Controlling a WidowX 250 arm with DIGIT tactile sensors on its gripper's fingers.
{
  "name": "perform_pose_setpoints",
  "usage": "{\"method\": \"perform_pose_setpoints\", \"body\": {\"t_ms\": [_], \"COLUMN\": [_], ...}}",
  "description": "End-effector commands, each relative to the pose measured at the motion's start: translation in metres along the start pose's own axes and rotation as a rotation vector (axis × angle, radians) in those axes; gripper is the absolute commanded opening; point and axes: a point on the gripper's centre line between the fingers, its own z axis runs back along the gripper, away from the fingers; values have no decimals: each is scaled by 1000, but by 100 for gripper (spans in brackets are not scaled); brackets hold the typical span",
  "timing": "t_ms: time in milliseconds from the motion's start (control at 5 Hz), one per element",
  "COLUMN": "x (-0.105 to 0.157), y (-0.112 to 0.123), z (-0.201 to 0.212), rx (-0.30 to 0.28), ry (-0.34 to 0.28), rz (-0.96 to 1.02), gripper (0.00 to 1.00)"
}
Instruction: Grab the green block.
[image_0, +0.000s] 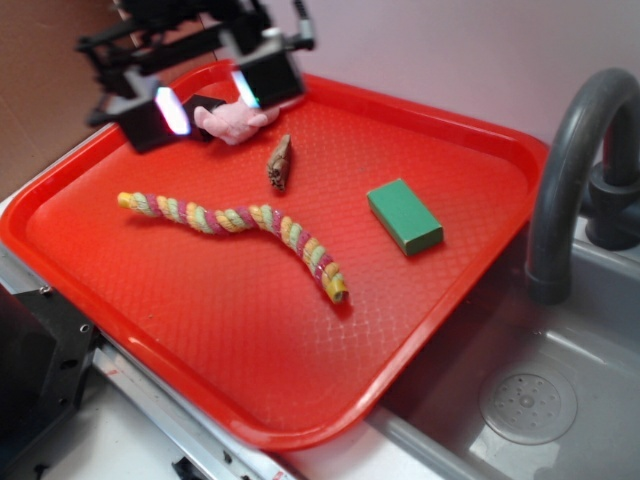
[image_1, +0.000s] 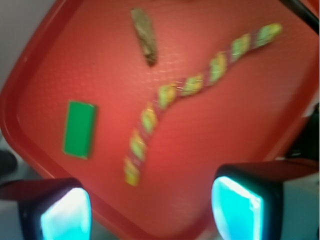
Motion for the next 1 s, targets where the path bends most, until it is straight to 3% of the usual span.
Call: {"method": "perform_pose_setpoints", "body": {"t_ms": [0,400,800], "x": [19,32,28], "y": [-43,-65,-73], "z": [-23,-61,-95], "rx": [-49,5,79], "ry": [-50,-81,-41], "rz": [22,66,58], "gripper": [100,100,100]}}
